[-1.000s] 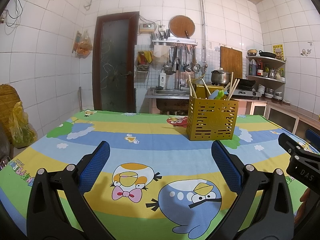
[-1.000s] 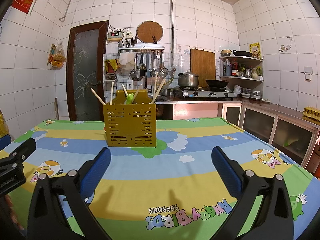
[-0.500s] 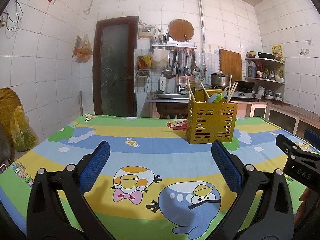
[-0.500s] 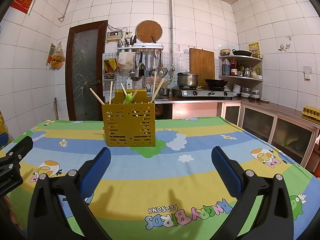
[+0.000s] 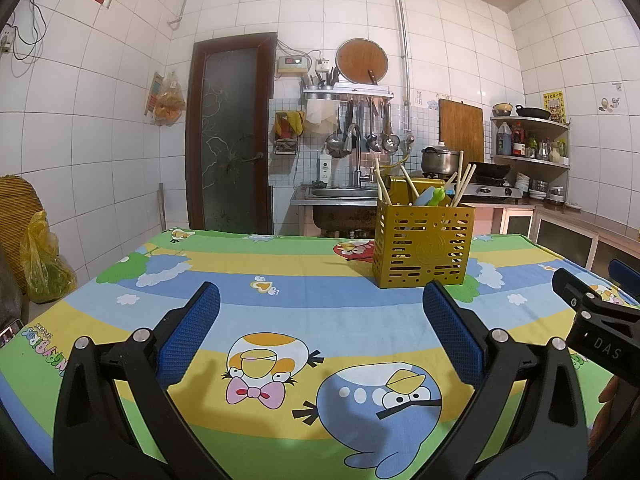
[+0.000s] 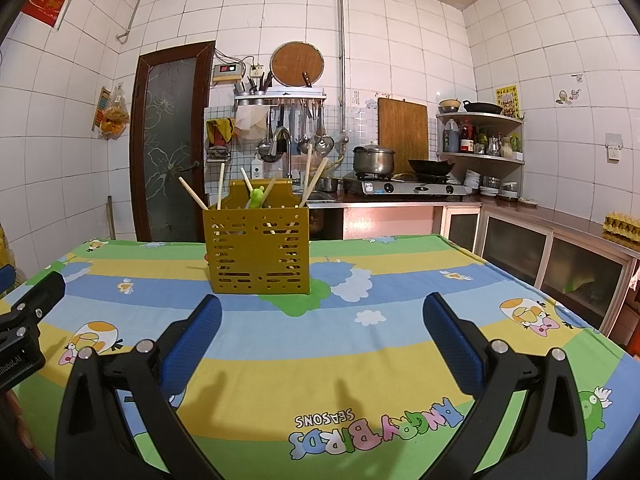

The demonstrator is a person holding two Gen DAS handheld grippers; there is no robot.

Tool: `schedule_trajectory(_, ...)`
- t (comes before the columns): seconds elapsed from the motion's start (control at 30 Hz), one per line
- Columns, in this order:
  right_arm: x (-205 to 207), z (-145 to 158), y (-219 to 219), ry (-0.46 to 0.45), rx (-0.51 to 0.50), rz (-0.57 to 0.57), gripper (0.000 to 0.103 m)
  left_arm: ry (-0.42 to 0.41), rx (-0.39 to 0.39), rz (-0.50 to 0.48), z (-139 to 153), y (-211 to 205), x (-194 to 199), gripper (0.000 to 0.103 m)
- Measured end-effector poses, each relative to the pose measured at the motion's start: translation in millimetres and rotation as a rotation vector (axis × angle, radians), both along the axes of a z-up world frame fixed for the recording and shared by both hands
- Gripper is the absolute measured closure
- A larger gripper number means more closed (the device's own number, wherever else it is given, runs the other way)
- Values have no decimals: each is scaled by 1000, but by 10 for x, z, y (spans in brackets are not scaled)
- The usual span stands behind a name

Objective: Organize utensils

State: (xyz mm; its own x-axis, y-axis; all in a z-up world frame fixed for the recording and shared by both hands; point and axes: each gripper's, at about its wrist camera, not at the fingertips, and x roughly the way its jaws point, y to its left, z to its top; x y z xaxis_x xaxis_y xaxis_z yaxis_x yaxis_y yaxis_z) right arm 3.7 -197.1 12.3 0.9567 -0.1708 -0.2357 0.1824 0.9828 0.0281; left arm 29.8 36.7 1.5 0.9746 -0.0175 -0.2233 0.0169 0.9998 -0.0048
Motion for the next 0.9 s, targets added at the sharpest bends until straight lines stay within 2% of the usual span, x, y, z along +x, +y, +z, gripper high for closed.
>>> schedule_trajectory(0.9, -16, 6, 14, -4, -11, -10, 5, -13, -2, -1, 27, 4, -46, 5)
